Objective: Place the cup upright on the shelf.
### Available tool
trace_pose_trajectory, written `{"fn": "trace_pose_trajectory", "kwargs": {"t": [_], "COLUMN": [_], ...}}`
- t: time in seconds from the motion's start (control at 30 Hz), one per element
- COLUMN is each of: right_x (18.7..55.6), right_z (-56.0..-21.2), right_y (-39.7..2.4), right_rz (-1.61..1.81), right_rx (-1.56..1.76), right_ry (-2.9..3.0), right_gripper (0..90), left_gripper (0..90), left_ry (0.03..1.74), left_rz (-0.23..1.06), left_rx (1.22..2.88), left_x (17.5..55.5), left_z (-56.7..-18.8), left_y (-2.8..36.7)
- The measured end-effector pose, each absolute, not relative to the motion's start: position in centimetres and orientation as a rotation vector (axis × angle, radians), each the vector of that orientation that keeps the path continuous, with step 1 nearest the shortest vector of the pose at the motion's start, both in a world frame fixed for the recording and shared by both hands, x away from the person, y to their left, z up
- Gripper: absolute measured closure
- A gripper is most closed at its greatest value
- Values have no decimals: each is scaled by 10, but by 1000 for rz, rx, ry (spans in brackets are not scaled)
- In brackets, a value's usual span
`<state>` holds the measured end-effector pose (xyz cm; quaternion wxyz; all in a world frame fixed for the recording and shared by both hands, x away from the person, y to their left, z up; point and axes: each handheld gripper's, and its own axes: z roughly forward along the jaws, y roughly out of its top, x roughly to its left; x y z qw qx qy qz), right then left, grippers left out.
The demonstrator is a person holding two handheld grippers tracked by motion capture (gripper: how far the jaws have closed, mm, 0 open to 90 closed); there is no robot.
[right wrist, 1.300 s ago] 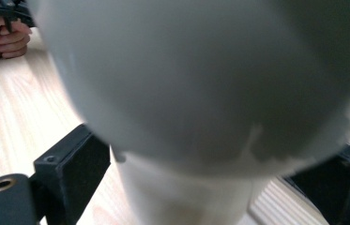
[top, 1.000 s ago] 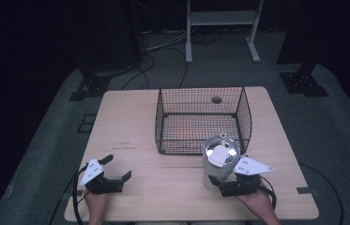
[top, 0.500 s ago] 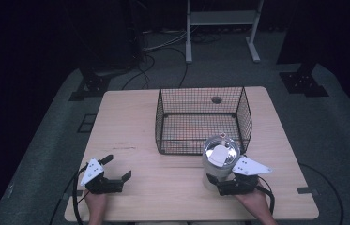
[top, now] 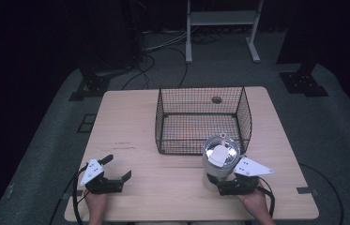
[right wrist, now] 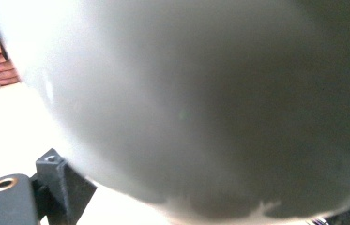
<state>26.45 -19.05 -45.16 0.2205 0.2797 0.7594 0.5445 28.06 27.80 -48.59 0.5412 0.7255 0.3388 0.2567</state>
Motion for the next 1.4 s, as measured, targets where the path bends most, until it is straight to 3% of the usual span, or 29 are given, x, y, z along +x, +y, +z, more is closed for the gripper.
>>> {"fn": "trace_pose_trajectory", "kwargs": {"t": [0.7,1.4], "right_x": [263,269], "right_z": [-440,-399], "right_y": [-197,-196], "right_rz": [1563,1643], "right_rx": [796,712], "right_ry": [2058,2032], "right_gripper": [93,92], "left_gripper": [0,0], "left_ry": [805,809], "left_rz": [611,609], "left_rx": [1725,1723], "left_x": [280,281], "left_z": [-486,-486], "left_y": [278,278]}}
